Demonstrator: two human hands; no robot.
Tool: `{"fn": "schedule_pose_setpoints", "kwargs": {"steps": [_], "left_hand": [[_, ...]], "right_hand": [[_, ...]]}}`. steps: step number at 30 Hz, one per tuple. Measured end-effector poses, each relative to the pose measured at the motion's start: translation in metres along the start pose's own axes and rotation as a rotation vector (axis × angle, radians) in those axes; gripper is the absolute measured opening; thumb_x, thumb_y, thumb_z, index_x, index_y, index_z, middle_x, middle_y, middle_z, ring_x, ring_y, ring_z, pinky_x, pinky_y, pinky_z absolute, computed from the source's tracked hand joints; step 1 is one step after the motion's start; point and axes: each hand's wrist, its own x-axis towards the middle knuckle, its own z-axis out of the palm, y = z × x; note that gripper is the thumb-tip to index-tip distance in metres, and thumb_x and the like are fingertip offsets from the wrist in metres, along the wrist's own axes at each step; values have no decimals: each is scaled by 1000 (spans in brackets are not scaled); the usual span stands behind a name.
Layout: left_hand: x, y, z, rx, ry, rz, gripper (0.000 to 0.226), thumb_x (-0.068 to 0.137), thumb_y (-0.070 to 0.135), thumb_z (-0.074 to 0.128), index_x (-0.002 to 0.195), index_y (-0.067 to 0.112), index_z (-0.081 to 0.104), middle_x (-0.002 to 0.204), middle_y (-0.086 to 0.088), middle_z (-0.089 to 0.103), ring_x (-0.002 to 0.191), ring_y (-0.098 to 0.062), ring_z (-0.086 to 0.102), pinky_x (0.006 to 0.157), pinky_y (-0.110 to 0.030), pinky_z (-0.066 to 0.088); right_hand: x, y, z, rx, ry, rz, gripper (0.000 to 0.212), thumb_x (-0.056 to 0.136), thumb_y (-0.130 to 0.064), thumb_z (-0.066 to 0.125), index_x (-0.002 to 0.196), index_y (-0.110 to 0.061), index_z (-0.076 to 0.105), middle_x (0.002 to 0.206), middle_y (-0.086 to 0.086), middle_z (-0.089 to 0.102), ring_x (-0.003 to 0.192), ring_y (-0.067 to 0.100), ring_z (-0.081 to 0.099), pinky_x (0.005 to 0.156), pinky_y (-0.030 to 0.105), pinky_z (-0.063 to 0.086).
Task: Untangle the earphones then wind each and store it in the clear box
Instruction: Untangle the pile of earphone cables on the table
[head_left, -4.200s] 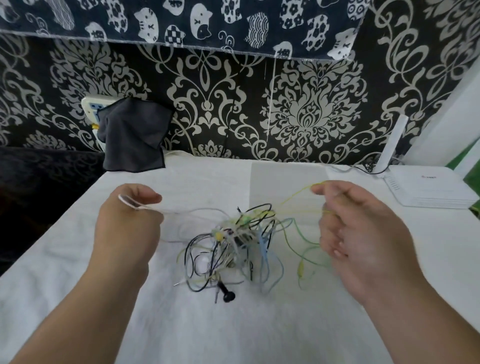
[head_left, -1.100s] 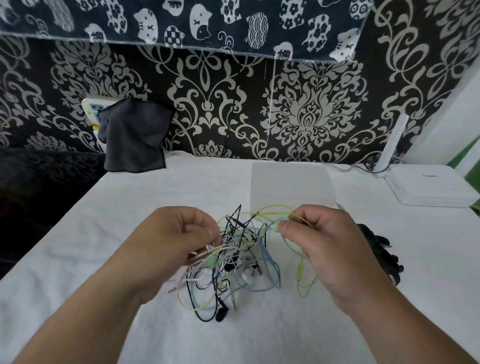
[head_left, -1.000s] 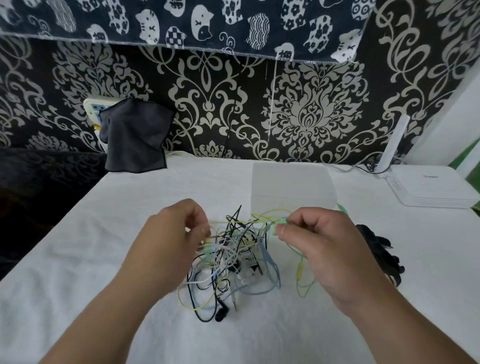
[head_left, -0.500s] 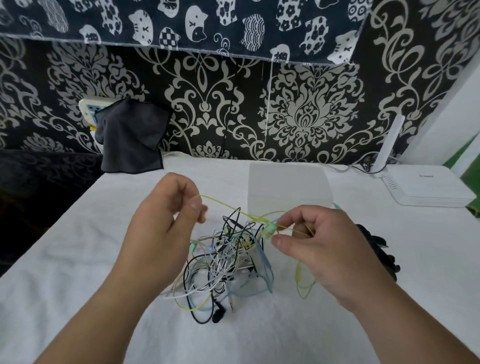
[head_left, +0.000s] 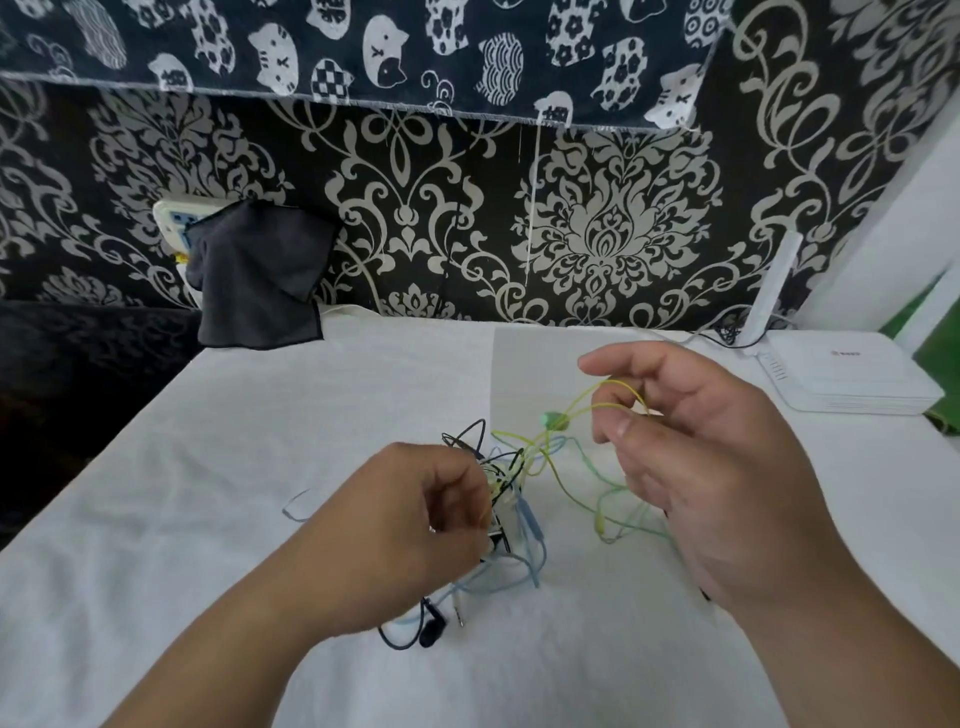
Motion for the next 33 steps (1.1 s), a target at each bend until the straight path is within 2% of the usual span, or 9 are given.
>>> {"fn": "schedule_pose_setpoints", "kwargs": {"steps": [7, 9, 12, 15, 19, 23, 26, 30, 33], "left_hand": [[6, 5, 19, -15, 262, 14, 43, 67, 36, 77, 106, 41, 60, 93, 13, 59, 75, -6, 55, 69, -23, 50], [10, 5, 23, -35, 232, -2, 38, 78, 30, 79, 108, 43, 61, 88, 13, 62, 76, -9, 59, 73, -29, 53], [11, 3, 25, -129, 139, 20, 36, 90, 15, 69, 114, 40, 63, 69, 8, 56, 63, -12, 52, 63, -24, 46], [12, 4, 26, -277, 80, 12, 26, 91, 20, 70, 110, 37, 69, 68, 4, 46, 64, -15, 44, 63, -27, 40], [12, 11, 27, -549, 108, -26, 25, 89, 13, 67, 103, 33, 74, 78, -2, 56, 72, -18, 59, 75, -41, 44], [11, 13, 23, -781, 128, -29, 34, 89, 7, 63, 109, 31, 76, 90, -7, 53, 76, -17, 61, 78, -31, 49], [10, 12, 21, -808, 161, -53, 35, 90, 1, 59, 101, 26, 80, 91, -5, 61, 80, -18, 61, 83, -33, 49], [10, 9, 21, -773, 209, -91, 42, 93, -9, 51, 73, 16, 78, 80, -6, 71, 80, -23, 60, 81, -36, 47], [12, 6, 21, -778, 223, -99, 29, 86, -9, 59, 80, 16, 73, 87, -11, 70, 81, -23, 63, 82, -39, 45]], "right_hand": [[-3, -11, 3, 83, -102, 3, 27, 82, -13, 56, 99, -25, 73, 72, 6, 63, 46, 10, 27, 42, 13, 28], [-4, -10, 4, 71, -119, 6, 28, 82, -12, 56, 100, -24, 73, 71, 6, 63, 46, 10, 28, 43, 13, 28], [-4, -9, 2, 67, -128, 37, 29, 80, -9, 56, 99, -22, 74, 70, 6, 62, 44, 6, 34, 42, 11, 28], [-4, -8, 1, 70, -137, 67, 30, 80, -8, 56, 99, -20, 74, 68, 9, 59, 43, 7, 28, 41, 12, 27], [-3, -8, 2, 90, -101, 101, 29, 81, -3, 55, 95, -18, 75, 66, 11, 56, 44, 9, 25, 39, 13, 24], [1, -2, -4, 119, 126, 236, 37, 87, 13, 45, 87, -10, 73, 62, 11, 52, 41, 10, 23, 37, 17, 16], [4, 2, -7, 118, 225, 303, 31, 85, 12, 44, 90, -4, 70, 61, 11, 52, 39, 10, 21, 38, 19, 13], [5, 2, -6, 149, 254, 301, 31, 86, 11, 44, 88, -4, 70, 61, 10, 54, 39, 11, 20, 40, 22, 11], [4, -1, -6, 180, 234, 274, 35, 87, 12, 42, 87, -6, 71, 62, 10, 54, 41, 11, 20, 43, 25, 10]]}}
